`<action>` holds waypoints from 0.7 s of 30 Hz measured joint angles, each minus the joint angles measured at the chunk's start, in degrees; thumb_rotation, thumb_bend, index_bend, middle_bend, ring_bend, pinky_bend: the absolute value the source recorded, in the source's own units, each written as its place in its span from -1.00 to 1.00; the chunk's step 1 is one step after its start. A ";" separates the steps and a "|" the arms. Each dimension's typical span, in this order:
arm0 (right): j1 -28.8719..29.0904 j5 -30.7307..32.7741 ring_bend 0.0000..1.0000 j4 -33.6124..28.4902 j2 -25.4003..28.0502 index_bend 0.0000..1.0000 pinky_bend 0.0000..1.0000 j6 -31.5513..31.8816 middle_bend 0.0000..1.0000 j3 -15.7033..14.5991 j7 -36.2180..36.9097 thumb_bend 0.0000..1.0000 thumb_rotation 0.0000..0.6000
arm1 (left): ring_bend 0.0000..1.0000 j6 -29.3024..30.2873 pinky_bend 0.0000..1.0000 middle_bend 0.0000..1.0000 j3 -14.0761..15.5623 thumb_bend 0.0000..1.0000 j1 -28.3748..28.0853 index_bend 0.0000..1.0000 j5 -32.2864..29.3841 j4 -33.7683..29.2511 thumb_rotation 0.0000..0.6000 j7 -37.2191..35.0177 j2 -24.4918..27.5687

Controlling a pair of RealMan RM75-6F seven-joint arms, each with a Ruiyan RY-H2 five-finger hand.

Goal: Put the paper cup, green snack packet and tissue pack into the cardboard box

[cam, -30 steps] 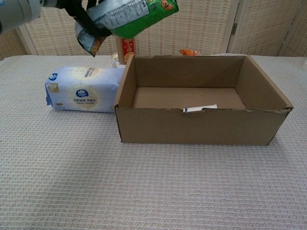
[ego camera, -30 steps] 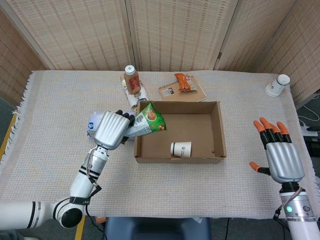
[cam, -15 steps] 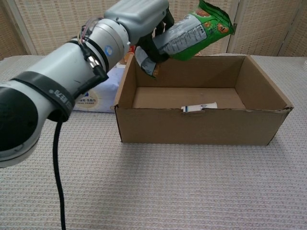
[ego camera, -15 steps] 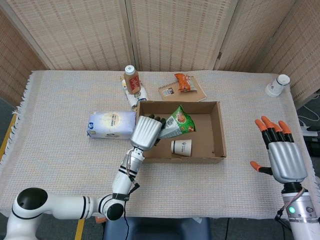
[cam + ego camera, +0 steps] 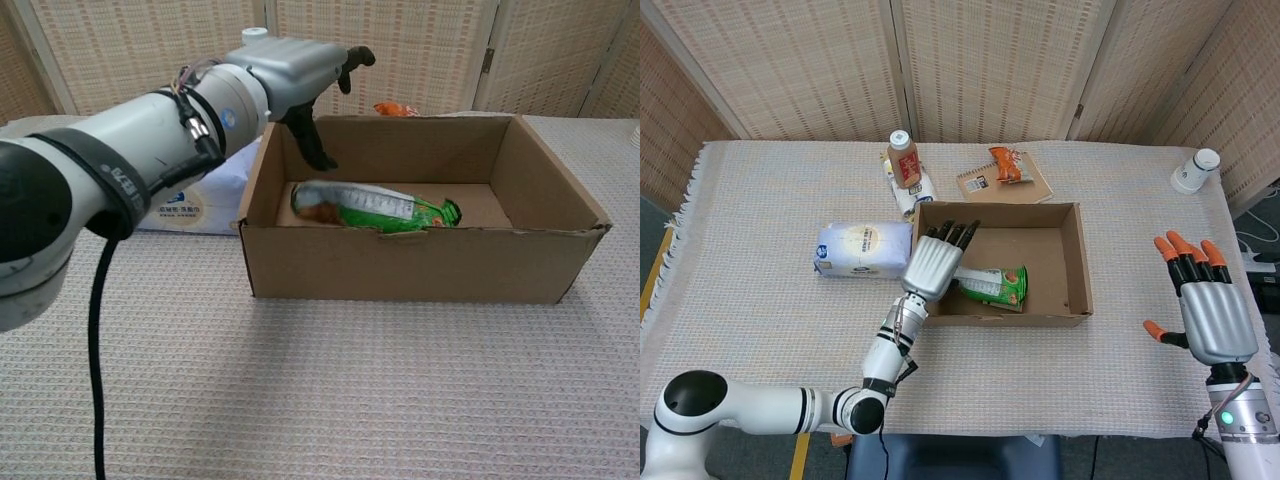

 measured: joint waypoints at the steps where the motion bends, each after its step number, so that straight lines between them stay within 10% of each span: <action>1: 0.01 0.04 -1.00 0.02 -0.03 -0.88 -1.00 0.00 -1.00 0.01 -0.06 -0.85 1.00 | -0.82 0.09 -0.44 -0.76 0.00 -0.60 0.06 -1.00 0.10 -0.33 1.00 -0.10 0.44; 21: 0.12 -0.05 -1.00 -0.18 -0.59 -0.88 -1.00 0.00 -1.00 -0.21 -1.14 -0.85 1.00 | -1.00 -9.33 -0.71 -1.00 5.70 -0.67 1.99 -1.00 -13.57 -7.76 1.00 8.16 23.41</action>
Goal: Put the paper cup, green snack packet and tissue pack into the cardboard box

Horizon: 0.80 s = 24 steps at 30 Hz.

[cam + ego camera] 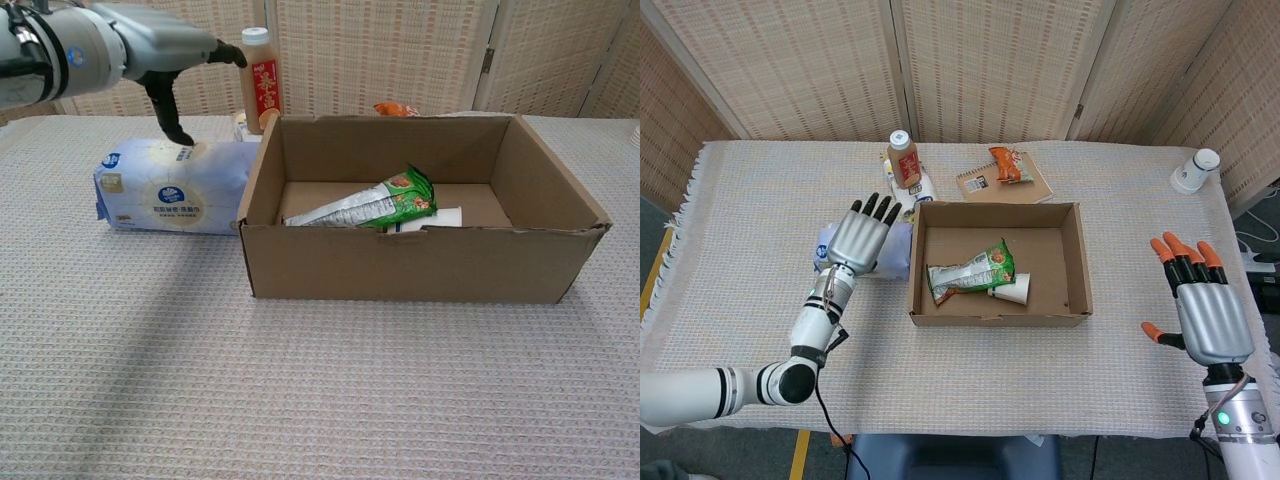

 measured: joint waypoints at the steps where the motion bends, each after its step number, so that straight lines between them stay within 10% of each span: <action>1: 0.02 0.05 -1.00 0.00 -0.05 -0.88 -1.00 -0.03 -1.00 -0.02 -0.10 -0.85 1.00 | -1.00 -1.31 -0.72 -1.00 0.83 -0.67 -0.27 -1.00 -1.13 -0.01 1.00 0.23 0.83; 24: 0.45 2.13 -1.00 1.14 -0.38 -0.88 -1.00 -0.06 -1.00 0.49 -0.56 -0.85 1.00 | -1.00 -10.72 -0.69 -1.00 7.58 -0.68 -6.25 -1.00 -14.97 12.78 1.00 -3.17 -1.43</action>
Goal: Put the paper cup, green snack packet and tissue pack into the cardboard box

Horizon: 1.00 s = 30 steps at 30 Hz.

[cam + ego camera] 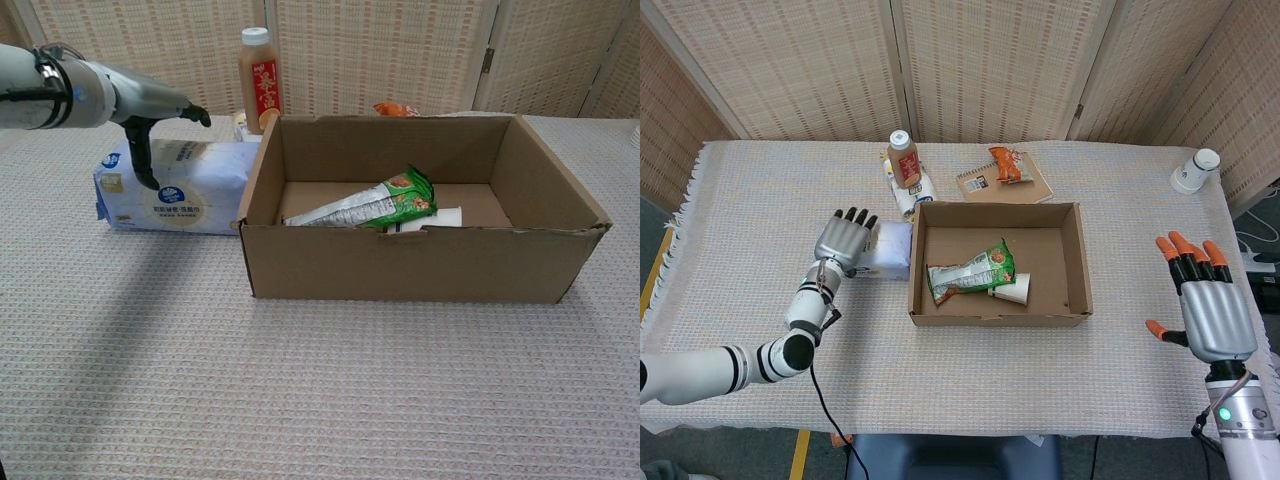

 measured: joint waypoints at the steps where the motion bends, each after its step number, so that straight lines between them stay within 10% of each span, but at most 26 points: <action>1: 0.05 0.15 -1.00 0.08 -0.06 -0.88 -1.00 -0.02 -1.00 0.03 -0.05 -0.85 1.00 | -1.00 -0.45 -0.69 -1.00 0.30 -0.68 -0.20 -1.00 -0.49 0.83 1.00 -0.46 -0.23; 10: 0.49 1.11 -1.00 0.64 -0.65 -0.88 -1.00 -0.43 -1.00 0.04 -0.61 -0.85 1.00 | -1.00 -2.50 -0.61 -1.00 2.13 -0.67 -0.94 -1.00 -1.77 5.79 1.00 -3.56 -3.31; 14: 0.55 1.31 -1.00 0.69 -0.77 -0.88 -1.00 -0.47 -1.00 -0.07 -0.81 -0.85 1.00 | -0.65 -2.21 -0.26 -0.66 2.40 -0.61 -0.78 -0.98 -0.88 7.70 1.00 -5.47 -5.06; 21: 0.60 1.29 -1.00 0.76 -0.74 -0.88 -1.00 -0.55 -1.00 -0.06 -0.34 -0.85 1.00 | 0.14 -0.48 0.49 0.26 2.74 -0.41 0.32 -0.11 2.80 9.21 1.00 -8.23 -6.15; 30: 0.71 1.71 -1.00 0.81 -0.86 -0.89 -1.00 -0.53 -1.00 -0.12 -0.66 -0.85 1.00 | 0.42 1.69 0.69 0.60 2.72 -0.29 1.23 0.32 5.81 7.51 1.00 -9.33 -3.33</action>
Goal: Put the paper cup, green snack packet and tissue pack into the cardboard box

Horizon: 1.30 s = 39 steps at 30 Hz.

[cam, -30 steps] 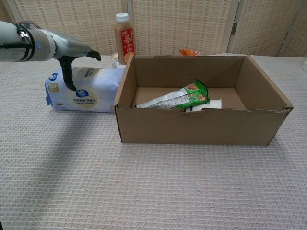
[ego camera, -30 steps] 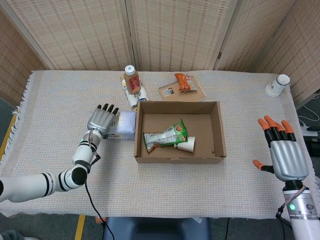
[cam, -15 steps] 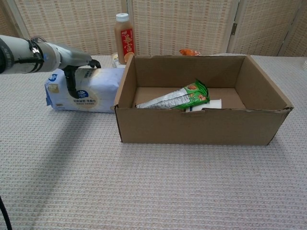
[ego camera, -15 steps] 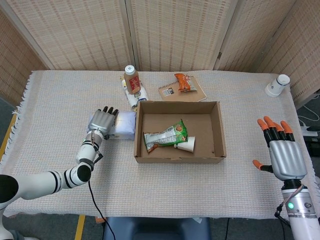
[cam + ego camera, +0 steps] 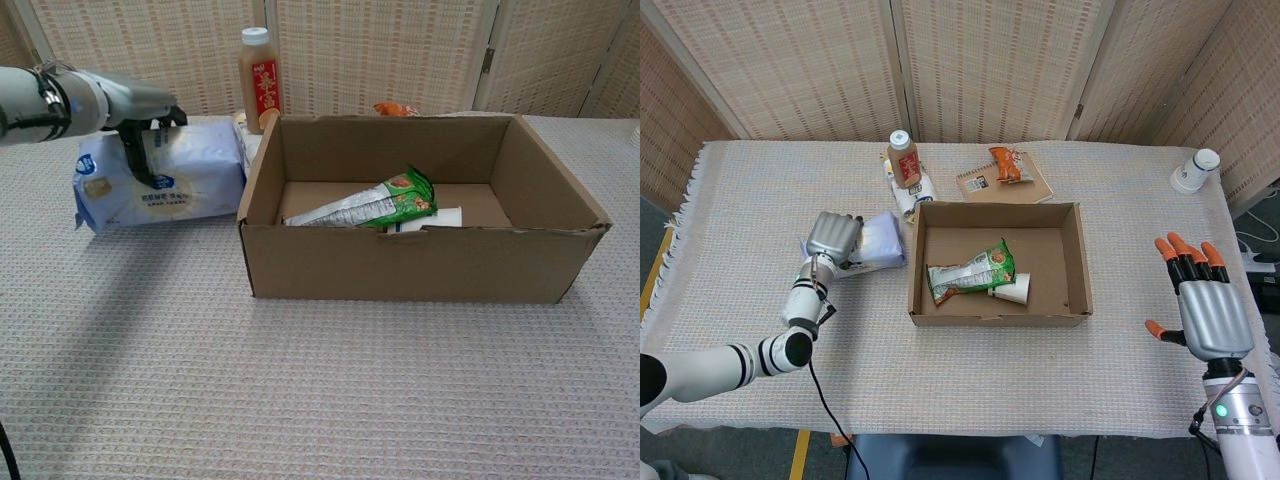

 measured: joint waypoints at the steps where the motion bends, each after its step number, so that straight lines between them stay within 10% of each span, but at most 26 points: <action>1: 0.02 0.03 -1.00 -0.03 -0.01 -0.89 -1.00 0.01 -1.00 0.01 -0.03 -0.85 1.00 | 0.43 0.22 0.70 0.60 -0.06 -0.29 0.00 0.32 0.13 -0.58 1.00 0.09 0.78; 24: -0.21 -1.45 -1.00 -0.87 0.68 -0.89 -1.00 0.67 -1.00 -0.09 0.49 -0.85 1.00 | 0.47 8.29 0.73 0.65 -6.82 -0.28 -5.07 0.37 3.99 -23.32 1.00 4.73 16.92; 39: -0.58 -1.66 -1.00 -0.30 0.85 -0.91 -1.00 1.41 -1.00 0.33 1.28 -0.85 1.00 | 0.47 11.17 0.73 0.64 -12.13 -0.28 -11.48 0.36 8.64 -22.83 1.00 -1.03 2.15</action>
